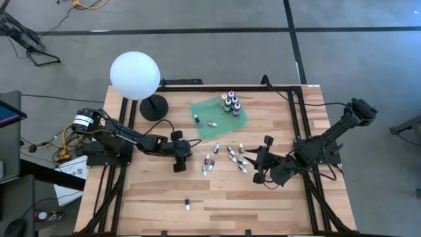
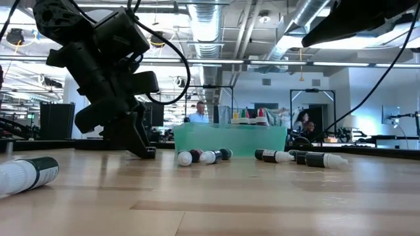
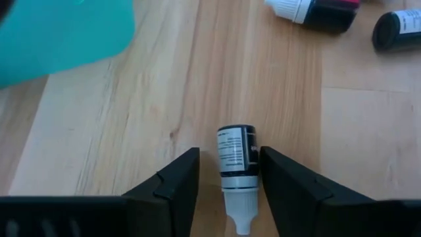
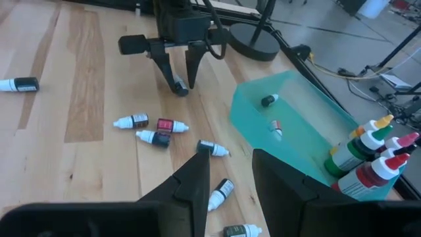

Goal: Pick & Place food coloring
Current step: Put the black food coloring bottle into the green bin

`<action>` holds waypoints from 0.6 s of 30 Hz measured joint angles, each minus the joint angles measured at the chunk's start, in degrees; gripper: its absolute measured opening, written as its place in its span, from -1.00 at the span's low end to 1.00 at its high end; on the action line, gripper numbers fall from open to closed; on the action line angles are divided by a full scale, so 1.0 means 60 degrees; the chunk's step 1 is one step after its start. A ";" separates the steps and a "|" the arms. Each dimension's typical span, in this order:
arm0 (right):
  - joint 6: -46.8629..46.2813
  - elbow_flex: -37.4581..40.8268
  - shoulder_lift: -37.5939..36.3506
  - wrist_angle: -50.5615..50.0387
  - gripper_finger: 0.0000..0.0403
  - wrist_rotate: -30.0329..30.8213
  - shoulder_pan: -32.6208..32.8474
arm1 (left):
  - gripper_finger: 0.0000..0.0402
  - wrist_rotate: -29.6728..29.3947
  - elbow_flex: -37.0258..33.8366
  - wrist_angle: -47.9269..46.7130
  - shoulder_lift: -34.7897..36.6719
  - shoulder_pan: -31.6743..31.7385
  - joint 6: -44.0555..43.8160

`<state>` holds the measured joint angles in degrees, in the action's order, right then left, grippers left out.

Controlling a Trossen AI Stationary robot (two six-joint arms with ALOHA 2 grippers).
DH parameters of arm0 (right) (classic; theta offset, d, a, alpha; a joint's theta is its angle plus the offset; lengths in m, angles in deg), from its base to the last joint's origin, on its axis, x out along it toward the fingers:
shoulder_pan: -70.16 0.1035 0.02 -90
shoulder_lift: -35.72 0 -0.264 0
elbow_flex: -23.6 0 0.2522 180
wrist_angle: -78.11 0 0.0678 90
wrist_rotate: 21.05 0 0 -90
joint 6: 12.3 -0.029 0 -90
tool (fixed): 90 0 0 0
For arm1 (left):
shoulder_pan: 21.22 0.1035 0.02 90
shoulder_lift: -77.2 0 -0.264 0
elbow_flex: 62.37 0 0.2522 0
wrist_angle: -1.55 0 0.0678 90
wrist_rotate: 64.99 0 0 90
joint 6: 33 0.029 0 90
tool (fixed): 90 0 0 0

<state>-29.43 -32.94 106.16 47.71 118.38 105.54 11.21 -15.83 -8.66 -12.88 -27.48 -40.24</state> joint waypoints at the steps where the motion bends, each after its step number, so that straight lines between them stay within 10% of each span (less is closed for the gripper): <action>1: -0.0001 0.0000 0.0000 0.0000 -0.46 0.0000 0.0000 | -0.26 0.0014 0.0000 -0.0003 0.0000 0.0000 0.0004; 18: -0.0006 0.0000 0.0004 0.0004 -0.46 -0.0004 0.0000 | -0.31 0.0164 0.0000 -0.0008 0.0000 0.0000 0.0095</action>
<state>-29.46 -32.94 106.18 47.73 118.36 105.54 12.19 -15.83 -8.71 -12.88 -27.48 -39.68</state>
